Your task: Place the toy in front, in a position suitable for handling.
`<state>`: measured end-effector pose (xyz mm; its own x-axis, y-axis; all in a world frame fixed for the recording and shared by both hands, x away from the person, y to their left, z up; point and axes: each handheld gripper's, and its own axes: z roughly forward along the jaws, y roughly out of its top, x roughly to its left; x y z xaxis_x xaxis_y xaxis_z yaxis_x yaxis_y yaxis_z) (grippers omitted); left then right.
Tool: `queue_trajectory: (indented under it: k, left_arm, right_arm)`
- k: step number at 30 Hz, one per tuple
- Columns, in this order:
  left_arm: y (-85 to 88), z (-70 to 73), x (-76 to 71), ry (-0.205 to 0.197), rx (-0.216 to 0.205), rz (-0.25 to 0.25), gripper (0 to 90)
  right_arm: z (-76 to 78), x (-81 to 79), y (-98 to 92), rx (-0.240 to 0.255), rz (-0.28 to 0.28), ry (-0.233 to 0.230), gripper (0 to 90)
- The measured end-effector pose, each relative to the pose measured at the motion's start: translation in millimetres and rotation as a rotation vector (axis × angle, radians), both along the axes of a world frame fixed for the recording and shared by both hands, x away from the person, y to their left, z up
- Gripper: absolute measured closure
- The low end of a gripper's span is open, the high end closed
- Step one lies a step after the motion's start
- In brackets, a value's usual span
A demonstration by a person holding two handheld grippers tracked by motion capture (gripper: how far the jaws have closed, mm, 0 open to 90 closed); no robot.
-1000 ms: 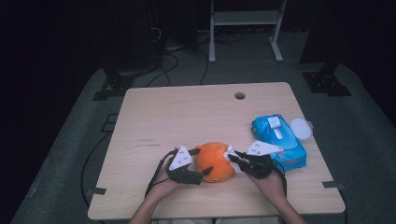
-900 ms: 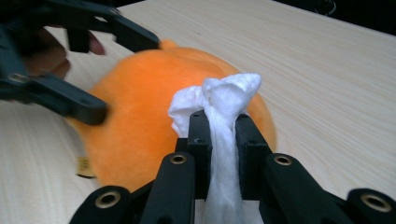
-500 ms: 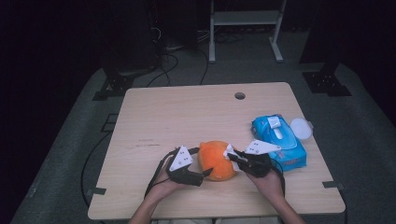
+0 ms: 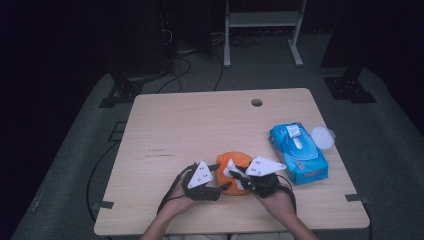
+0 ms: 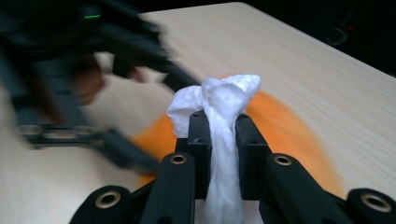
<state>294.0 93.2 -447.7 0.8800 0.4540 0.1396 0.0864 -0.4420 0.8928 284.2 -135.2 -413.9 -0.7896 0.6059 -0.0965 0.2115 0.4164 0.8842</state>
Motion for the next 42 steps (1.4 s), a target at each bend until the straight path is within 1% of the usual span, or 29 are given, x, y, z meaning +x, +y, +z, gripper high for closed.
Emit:
queue_trajectory:
  k: [2, 4, 5, 6, 7, 8, 9, 11, 12, 13, 14, 15, 16, 19, 21, 22, 23, 25, 26, 27, 28, 29, 31, 32, 34, 36, 38, 40, 42]
  left_arm:
    - [0.0, -0.5, 0.4, 0.004, -0.017, 0.002, 32.8]
    - [0.4, 0.5, 1.8, 0.003, -0.025, 0.017, 21.6]
    - [0.5, 2.5, 6.4, 0.045, -0.064, 0.107, 13.6]
    - [1.7, 1.8, 9.6, 0.081, -0.082, 0.124, 10.0]
    - [2.7, -0.4, 11.8, 0.111, -0.096, 0.116, 10.7]
    - [3.6, -2.7, 12.4, 0.122, -0.097, 0.087, 15.3]
    - [3.3, -4.4, 11.1, 0.113, -0.089, 0.076, 21.4]
    - [0.5, -2.8, 6.6, 0.092, -0.061, 0.071, 26.5]
    - [-1.6, -1.2, 3.7, 0.072, -0.045, 0.067, 28.8]
    - [-1.6, -1.2, 3.7, 0.072, -0.045, 0.067, 30.3]
    - [-7.3, 1.7, -3.0, 0.026, 0.000, 0.045, 31.4]
    - [-10.1, 2.8, -6.3, 0.003, 0.023, 0.039, 32.2]
    - [-10.1, 2.8, -6.3, 0.003, 0.023, 0.039, 32.8]
    - [-14.2, 3.6, -12.7, -0.032, 0.047, 0.014, 34.4]
    - [-14.4, 3.1, -13.4, -0.032, 0.046, 0.007, 34.2]
    - [-13.8, 4.1, -13.0, -0.019, 0.023, -0.004, 32.7]
    - [-13.8, 4.1, -13.0, -0.019, 0.023, -0.004, 28.8]
    - [-8.9, 9.1, -6.1, 0.051, -0.071, 0.018, 19.7]
    - [-7.3, 9.2, -3.5, 0.077, -0.098, 0.029, 17.6]
    - [-6.9, 7.9, -1.4, 0.096, -0.103, 0.034, 16.7]
    - [-6.9, 7.9, -1.4, 0.096, -0.103, 0.034, 16.8]
    - [-8.5, 3.0, -2.1, 0.085, -0.073, 0.027, 19.9]
    - [-10.1, 1.5, -3.9, 0.074, -0.064, 0.030, 24.3]
    - [-12.6, 2.8, -7.2, 0.041, -0.031, 0.025, 26.0]
    - [-13.7, 3.5, -9.1, 0.022, -0.012, 0.022, 27.5]
    - [-14.4, 3.2, -11.2, -0.001, 0.007, 0.024, 30.8]
    - [-11.7, 1.7, -10.2, -0.008, 0.012, 0.022, 32.2]
    - [-10.5, 0.5, -9.8, -0.009, 0.005, 0.020, 32.4]
    - [-10.1, 2.3, -8.7, 0.005, -0.018, 0.011, 31.7]
  right_arm:
    - [-0.8, 7.1, -13.9, 0.007, -0.049, 0.004, 78.5]
    - [-2.2, 10.0, -20.4, 0.011, -0.065, 0.014, 78.5]
    - [-6.7, 12.0, -27.8, 0.012, -0.078, 0.026, 78.5]
    - [-8.3, 11.5, -29.0, 0.008, -0.079, 0.028, 78.5]
    - [-9.0, 10.6, -29.1, 0.006, -0.077, 0.031, 78.5]
    - [-8.7, 9.6, -27.9, 0.007, -0.075, 0.034, 78.5]
    - [-7.8, 8.6, -26.1, 0.002, -0.071, 0.033, 78.5]
    - [-5.5, 4.0, -19.1, -0.003, -0.055, 0.024, 78.5]
    - [-3.7, 0.6, -14.1, -0.004, -0.036, 0.019, 78.5]
    - [-1.6, -2.5, -8.9, 0.001, -0.001, 0.011, 78.4]
    - [0.3, -6.4, -2.6, 0.004, 0.028, 0.010, 78.4]
    - [2.2, -9.4, 3.5, -0.007, 0.049, 0.000, 78.4]
    - [4.6, -10.7, 7.2, -0.025, 0.057, -0.019, 78.4]
    - [10.5, -4.3, -0.8, -0.011, 0.018, -0.033, 78.4]
    - [10.0, 2.1, -14.0, -0.011, -0.035, -0.028, 78.4]
    - [7.8, 4.8, -20.6, -0.006, -0.054, -0.011, 78.4]
    - [4.4, 7.2, -26.3, 0.007, -0.054, 0.015, 78.5]
    - [-0.9, 6.0, -31.4, 0.016, -0.041, 0.040, 78.5]
    - [-1.6, 4.1, -31.3, 0.018, -0.019, 0.048, 78.5]
    - [-1.3, 1.7, -30.0, 0.022, 0.003, 0.057, 78.5]
    - [-0.7, -1.0, -26.9, 0.023, 0.013, 0.059, 78.5]
    - [0.1, -2.9, -23.3, 0.020, 0.025, 0.057, 78.5]
    - [1.0, -4.8, -19.2, 0.019, 0.029, 0.056, 78.5]
    - [3.0, -8.9, -9.9, 0.018, 0.050, 0.042, 78.4]
    - [4.0, -11.3, -5.2, 0.017, 0.063, 0.037, 78.4]
    - [7.1, -13.1, 2.0, -0.014, 0.071, 0.003, 78.5]
    - [8.8, -7.9, -4.6, -0.004, 0.040, 0.011, 78.5]
    - [7.0, 0.1, -16.8, -0.001, -0.017, 0.015, 78.5]
    - [1.1, 7.8, -31.0, 0.023, -0.055, 0.054, 78.5]
